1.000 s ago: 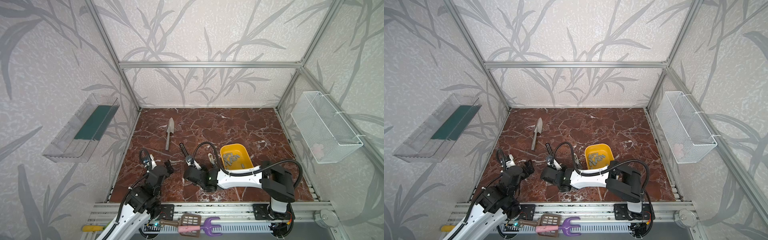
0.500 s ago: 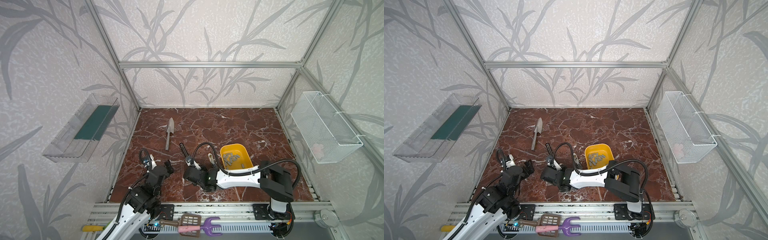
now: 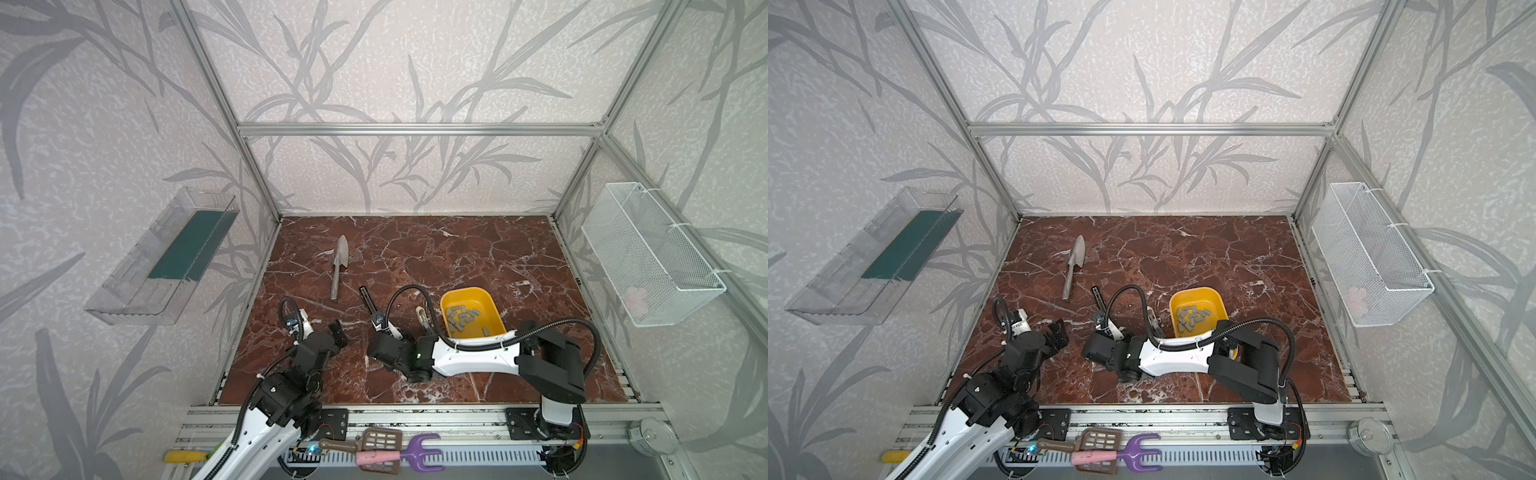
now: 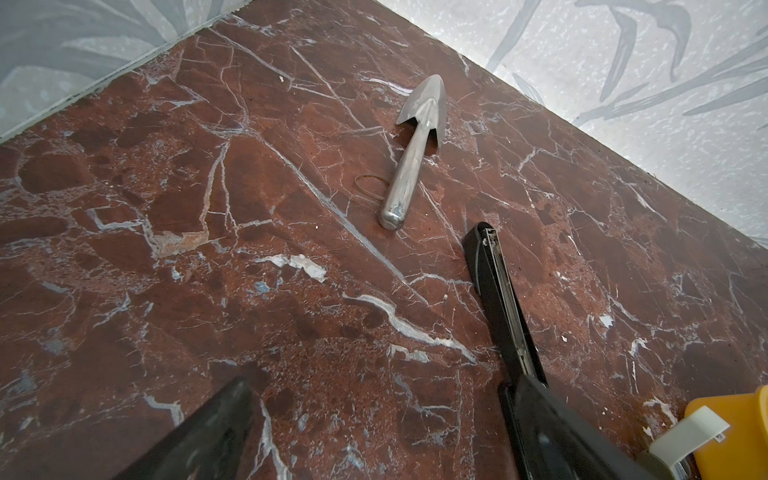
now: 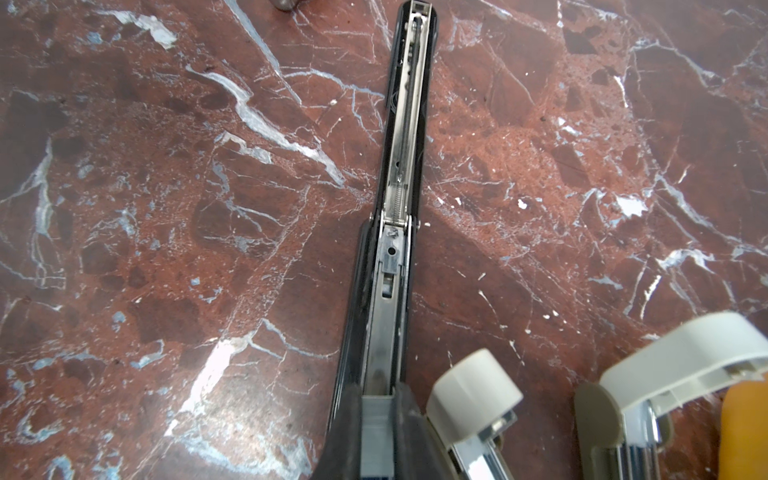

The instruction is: Load the staples into the stapler

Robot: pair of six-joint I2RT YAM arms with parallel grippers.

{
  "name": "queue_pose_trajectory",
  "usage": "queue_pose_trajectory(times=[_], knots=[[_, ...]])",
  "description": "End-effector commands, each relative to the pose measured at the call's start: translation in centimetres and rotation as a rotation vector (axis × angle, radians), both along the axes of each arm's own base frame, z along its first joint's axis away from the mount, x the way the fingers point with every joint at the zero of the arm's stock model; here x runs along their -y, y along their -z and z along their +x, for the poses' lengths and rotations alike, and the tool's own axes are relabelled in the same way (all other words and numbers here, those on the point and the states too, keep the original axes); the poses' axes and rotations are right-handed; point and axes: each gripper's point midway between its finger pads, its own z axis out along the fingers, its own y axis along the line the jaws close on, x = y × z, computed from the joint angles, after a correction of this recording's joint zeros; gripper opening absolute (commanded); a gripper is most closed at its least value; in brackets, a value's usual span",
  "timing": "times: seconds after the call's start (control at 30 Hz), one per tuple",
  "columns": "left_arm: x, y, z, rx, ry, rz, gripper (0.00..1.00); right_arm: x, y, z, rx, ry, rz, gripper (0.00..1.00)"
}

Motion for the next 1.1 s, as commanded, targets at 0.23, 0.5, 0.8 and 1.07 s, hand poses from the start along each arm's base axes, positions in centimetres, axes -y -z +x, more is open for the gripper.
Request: queue_pose_trajectory(times=[0.23,0.5,0.8,1.07], knots=[[-0.5,0.2,0.0,0.007,-0.023,0.011,0.99,0.0,1.1,0.1,-0.027,0.028,-0.01,0.0],[-0.5,0.1,0.1,0.01,-0.023,0.01,0.99,0.9,1.5,-0.2,-0.051,0.063,-0.023,0.0],[-0.5,0.1,0.0,0.01,-0.022,0.01,0.99,2.0,1.7,-1.0,-0.088,0.069,-0.043,0.0],[-0.4,0.2,0.0,0.008,-0.02,0.008,0.99,1.9,1.0,-1.6,-0.077,0.078,-0.023,0.0]])
